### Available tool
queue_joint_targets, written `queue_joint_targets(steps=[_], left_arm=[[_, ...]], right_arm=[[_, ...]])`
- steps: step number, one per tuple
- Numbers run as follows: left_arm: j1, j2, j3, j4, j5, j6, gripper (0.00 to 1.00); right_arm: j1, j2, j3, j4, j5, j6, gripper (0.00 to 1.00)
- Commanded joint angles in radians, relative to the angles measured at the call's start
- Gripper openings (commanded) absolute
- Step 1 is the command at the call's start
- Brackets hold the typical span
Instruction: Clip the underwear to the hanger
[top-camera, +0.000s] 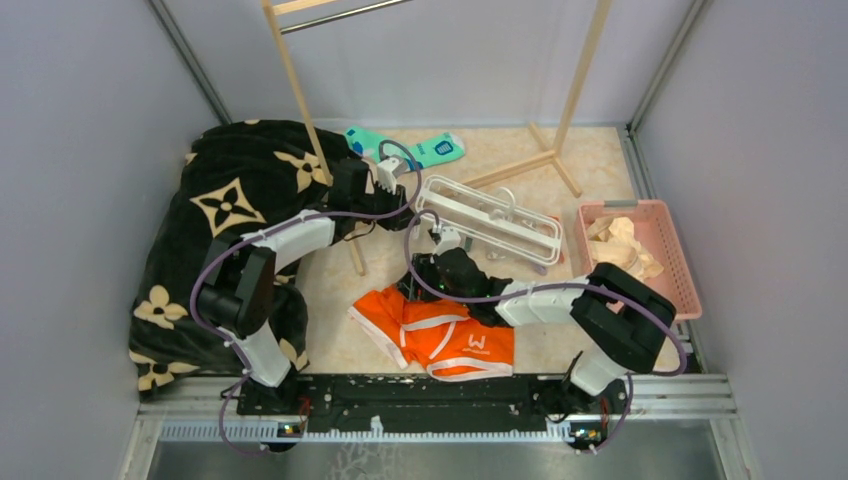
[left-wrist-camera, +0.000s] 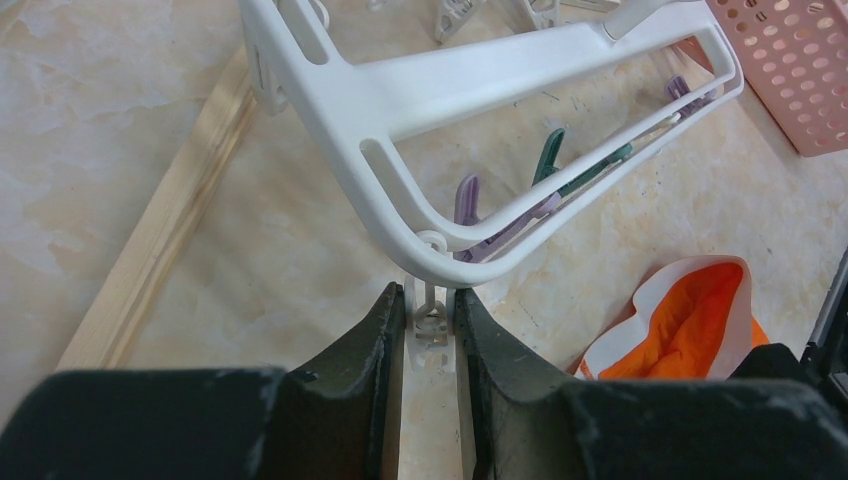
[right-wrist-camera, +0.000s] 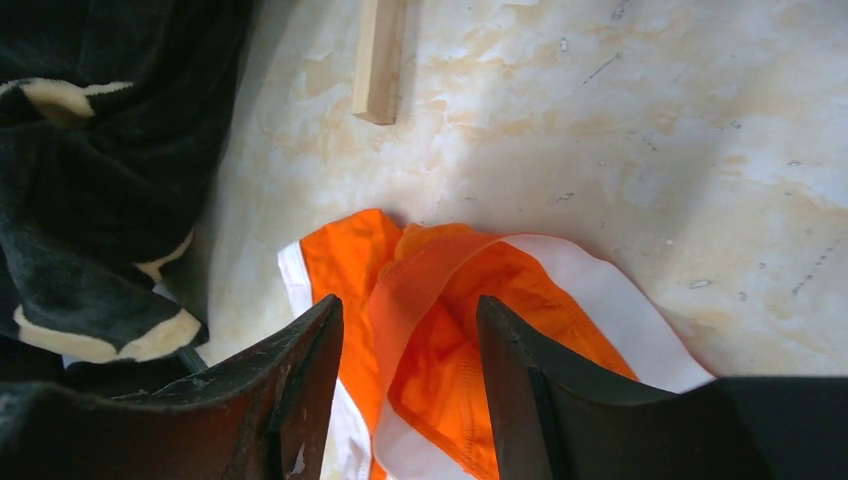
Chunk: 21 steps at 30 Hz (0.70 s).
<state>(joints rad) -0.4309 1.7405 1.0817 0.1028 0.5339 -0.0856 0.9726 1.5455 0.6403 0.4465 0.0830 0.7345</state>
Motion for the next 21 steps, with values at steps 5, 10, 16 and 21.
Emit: queue_joint_targets(steps=[5,10,16,21], left_arm=[[0.006,-0.036,0.040,0.006,0.004,-0.007,0.00],[0.007,-0.038,0.041,0.005,0.005,-0.005,0.00],[0.007,-0.038,0.042,0.002,0.005,-0.005,0.00],[0.008,-0.038,0.042,0.002,0.004,-0.002,0.00]], right_arm=[[0.037,0.060,0.096,0.060,-0.021,0.050,0.46],[0.043,0.082,0.120,0.036,-0.023,0.048,0.41],[0.058,0.064,0.106,-0.024,0.034,0.051,0.45],[0.068,0.050,0.068,-0.036,0.063,0.063,0.50]])
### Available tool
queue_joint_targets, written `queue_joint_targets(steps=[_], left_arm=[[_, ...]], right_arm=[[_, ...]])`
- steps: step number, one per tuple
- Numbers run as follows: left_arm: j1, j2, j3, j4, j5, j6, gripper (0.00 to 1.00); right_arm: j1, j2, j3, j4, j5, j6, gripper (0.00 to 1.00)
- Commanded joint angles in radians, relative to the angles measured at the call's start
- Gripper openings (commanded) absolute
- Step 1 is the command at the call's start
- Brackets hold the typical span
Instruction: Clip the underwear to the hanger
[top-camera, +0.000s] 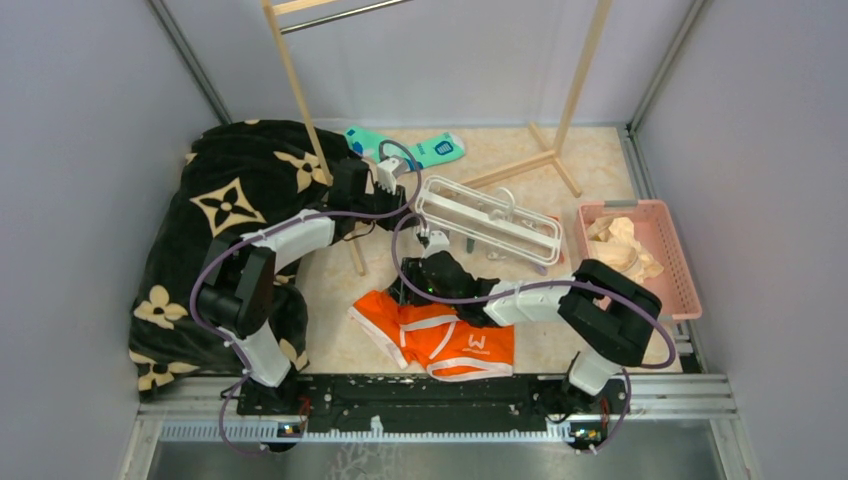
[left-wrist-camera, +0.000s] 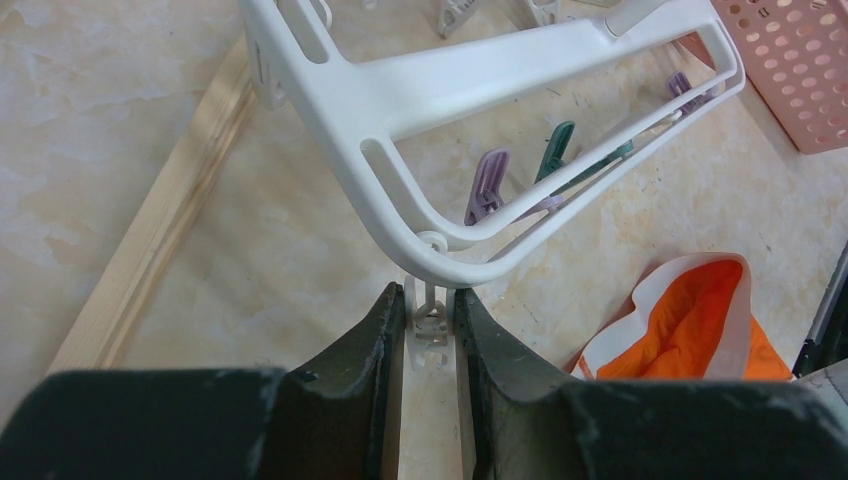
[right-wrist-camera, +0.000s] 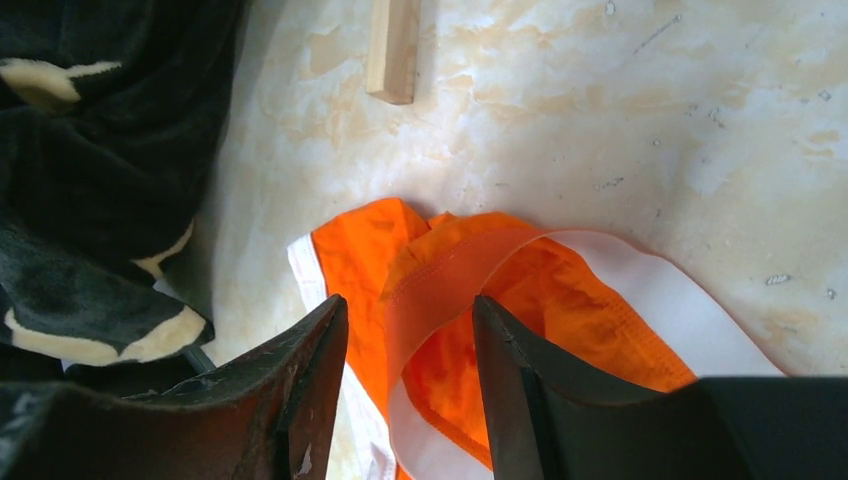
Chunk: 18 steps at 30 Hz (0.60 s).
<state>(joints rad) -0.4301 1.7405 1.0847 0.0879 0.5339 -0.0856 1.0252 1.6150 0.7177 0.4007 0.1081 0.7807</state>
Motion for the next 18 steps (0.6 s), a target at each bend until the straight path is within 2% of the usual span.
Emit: queue_joint_targets(steps=[1,11,14,18], left_arm=[[0.007,-0.039,0.040,0.016,0.004,-0.003,0.00],[0.009,-0.035,0.043,0.012,0.005,-0.001,0.00],[0.009,-0.037,0.044,0.010,0.003,0.001,0.00],[0.010,-0.036,0.046,0.010,0.003,0.000,0.00]], right_arm=[[0.016,-0.019,-0.015,0.018,0.032,0.019,0.50],[0.032,-0.015,-0.012,0.102,-0.002,-0.012,0.52],[0.033,-0.006,0.000,0.113,-0.015,-0.030,0.48],[0.039,0.012,0.013,0.142,-0.026,-0.076,0.35]])
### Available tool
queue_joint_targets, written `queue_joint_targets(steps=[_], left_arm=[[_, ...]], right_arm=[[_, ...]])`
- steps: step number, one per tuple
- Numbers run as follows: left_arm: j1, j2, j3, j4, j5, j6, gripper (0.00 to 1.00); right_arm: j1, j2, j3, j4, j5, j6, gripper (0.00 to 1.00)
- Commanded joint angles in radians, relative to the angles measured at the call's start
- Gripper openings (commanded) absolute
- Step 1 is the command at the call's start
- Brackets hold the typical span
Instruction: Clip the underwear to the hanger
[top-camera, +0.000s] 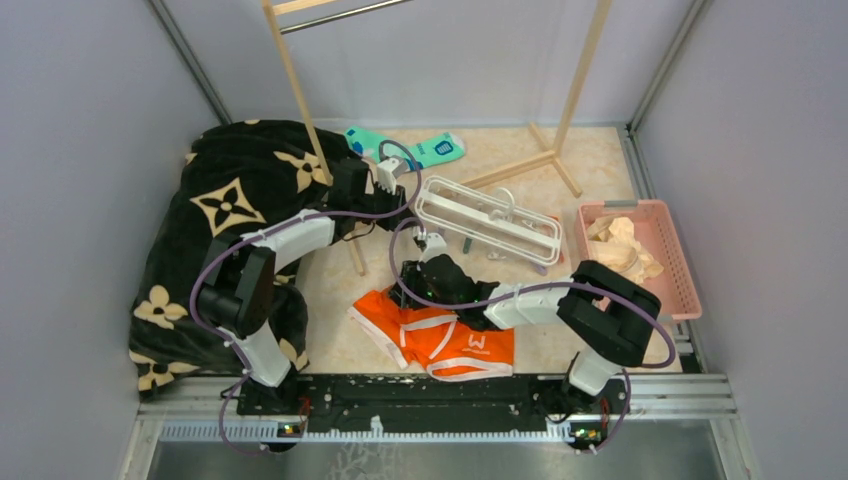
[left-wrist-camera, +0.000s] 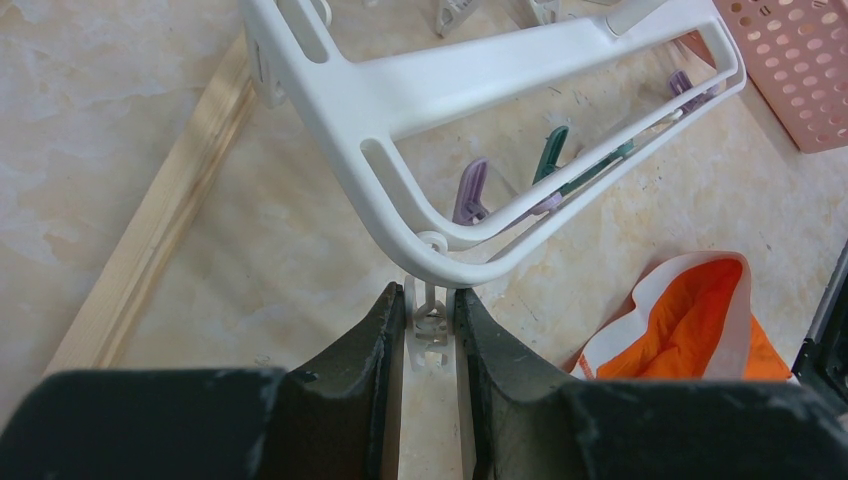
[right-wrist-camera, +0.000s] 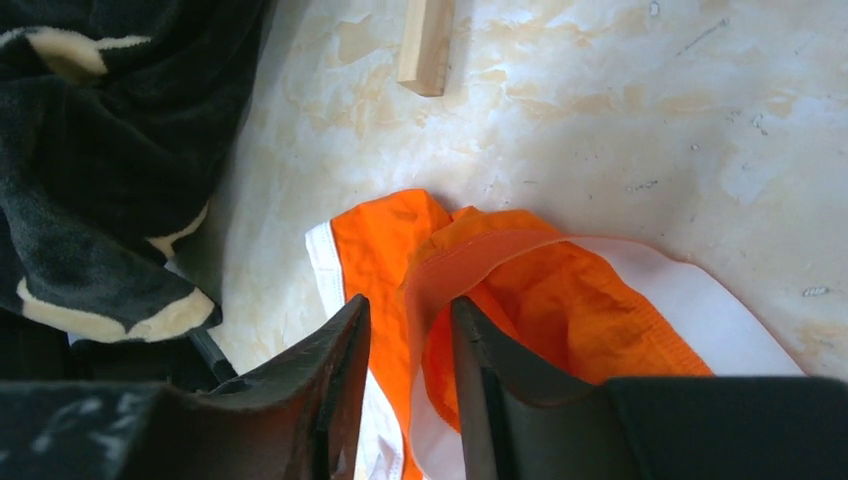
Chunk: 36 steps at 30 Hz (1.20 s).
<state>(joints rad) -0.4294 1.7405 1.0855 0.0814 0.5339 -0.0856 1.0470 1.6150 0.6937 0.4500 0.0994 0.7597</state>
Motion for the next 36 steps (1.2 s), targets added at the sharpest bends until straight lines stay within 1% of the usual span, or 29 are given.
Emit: queue_joint_targets(steps=[1,4,7,9,14,15,17,21,23,25,26,28,29,32,36], left_arm=[[0.009,-0.037,0.045,0.016,0.004,0.001,0.00],[0.010,-0.036,0.045,0.016,0.004,0.001,0.00],[0.011,-0.036,0.045,0.015,0.007,0.001,0.00],[0.012,-0.036,0.044,0.015,0.006,0.001,0.00],[0.015,-0.042,0.044,0.014,-0.001,0.004,0.00],[0.015,-0.042,0.045,0.015,0.000,0.004,0.00],[0.016,-0.041,0.045,0.016,0.003,0.003,0.00],[0.019,-0.040,0.048,0.017,0.008,-0.001,0.00],[0.018,-0.041,0.048,0.017,0.008,-0.001,0.00],[0.020,-0.040,0.048,0.017,0.010,0.000,0.00],[0.020,-0.040,0.048,0.018,0.011,-0.001,0.00],[0.020,-0.039,0.047,0.018,0.010,0.000,0.00],[0.020,-0.039,0.048,0.016,0.010,-0.001,0.00],[0.020,-0.039,0.047,0.019,0.012,-0.001,0.00],[0.020,-0.038,0.048,0.018,0.017,-0.004,0.00]], right_arm=[[0.022,0.016,0.040,0.102,-0.011,-0.078,0.32],[0.040,0.028,0.056,0.121,0.029,-0.202,0.23],[0.063,0.030,0.081,0.131,0.052,-0.334,0.12],[0.084,0.064,0.098,0.127,0.068,-0.430,0.07],[0.161,0.047,0.124,0.113,0.138,-0.666,0.04],[0.178,0.015,0.127,0.108,0.147,-0.718,0.04],[0.210,0.001,0.128,0.098,0.162,-0.808,0.04],[0.293,0.003,0.128,0.060,0.194,-0.933,0.04],[0.356,0.024,0.133,0.047,0.244,-0.975,0.08],[0.411,0.075,0.145,0.029,0.254,-0.986,0.14],[0.433,0.093,0.155,0.018,0.247,-0.982,0.19],[0.486,0.116,0.166,0.005,0.244,-0.980,0.34],[0.502,0.117,0.168,0.001,0.251,-0.981,0.38],[0.516,0.065,0.161,-0.026,0.255,-0.983,0.47],[0.514,-0.103,0.120,-0.084,0.272,-1.015,0.51]])
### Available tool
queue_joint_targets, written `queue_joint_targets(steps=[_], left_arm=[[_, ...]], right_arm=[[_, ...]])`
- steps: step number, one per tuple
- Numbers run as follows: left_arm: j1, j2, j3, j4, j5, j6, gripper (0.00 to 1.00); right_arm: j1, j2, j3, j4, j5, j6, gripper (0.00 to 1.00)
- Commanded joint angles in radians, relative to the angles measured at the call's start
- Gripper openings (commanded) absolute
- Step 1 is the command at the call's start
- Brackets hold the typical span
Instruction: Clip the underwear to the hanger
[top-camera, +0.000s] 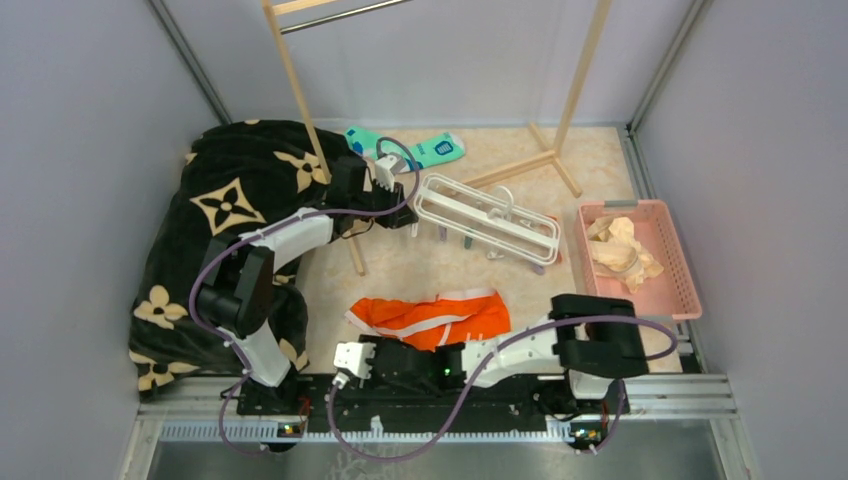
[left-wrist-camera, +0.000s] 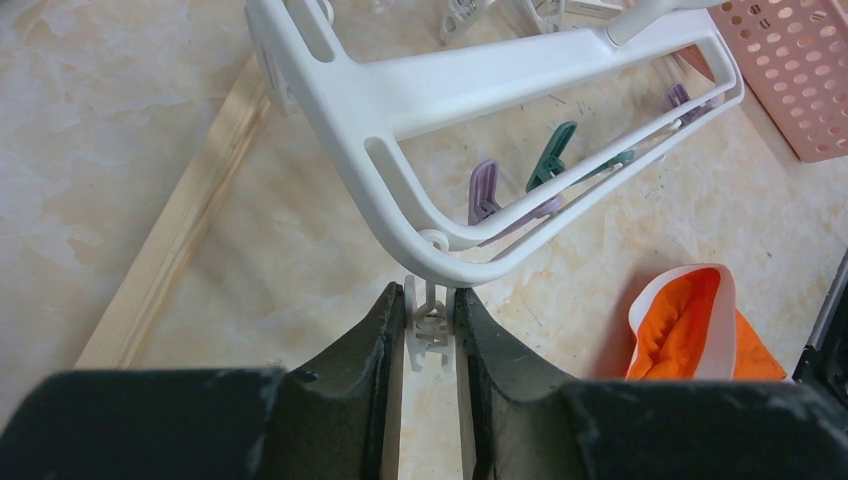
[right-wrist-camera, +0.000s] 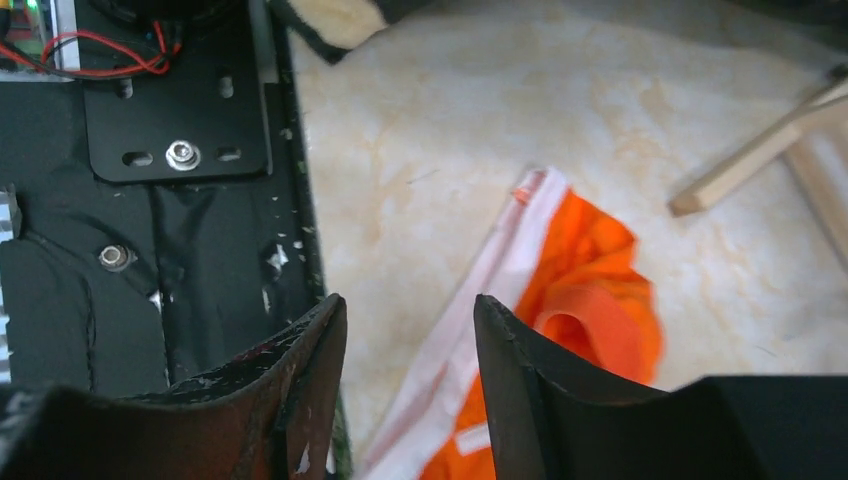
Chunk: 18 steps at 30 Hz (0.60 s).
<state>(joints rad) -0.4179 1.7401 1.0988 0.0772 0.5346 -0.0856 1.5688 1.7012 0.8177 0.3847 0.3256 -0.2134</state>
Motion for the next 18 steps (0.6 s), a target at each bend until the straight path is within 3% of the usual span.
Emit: queue_joint_targets(steps=[1,6,8,10,14,18], left_arm=[[0.009,-0.038,0.035,0.023,0.017,-0.003,0.00],[0.008,-0.038,0.036,0.022,0.019,-0.004,0.00],[0.008,-0.037,0.036,0.022,0.019,-0.004,0.00],[0.008,-0.036,0.038,0.021,0.019,-0.003,0.00],[0.008,-0.035,0.037,0.020,0.017,-0.004,0.00],[0.008,-0.034,0.039,0.019,0.017,-0.002,0.00]], right_arm=[[-0.013,-0.237,-0.015,-0.039,0.039,-0.055,0.51],[-0.159,-0.445,-0.063,-0.195,-0.170,-0.098,0.57],[-0.253,-0.499,-0.109,-0.186,-0.269,-0.116,0.71],[-0.297,-0.526,-0.161,-0.157,-0.327,-0.155,0.78],[-0.355,-0.493,-0.192,-0.126,-0.481,-0.172,0.83],[-0.356,-0.407,-0.220,0.009,-0.555,-0.215,0.84]])
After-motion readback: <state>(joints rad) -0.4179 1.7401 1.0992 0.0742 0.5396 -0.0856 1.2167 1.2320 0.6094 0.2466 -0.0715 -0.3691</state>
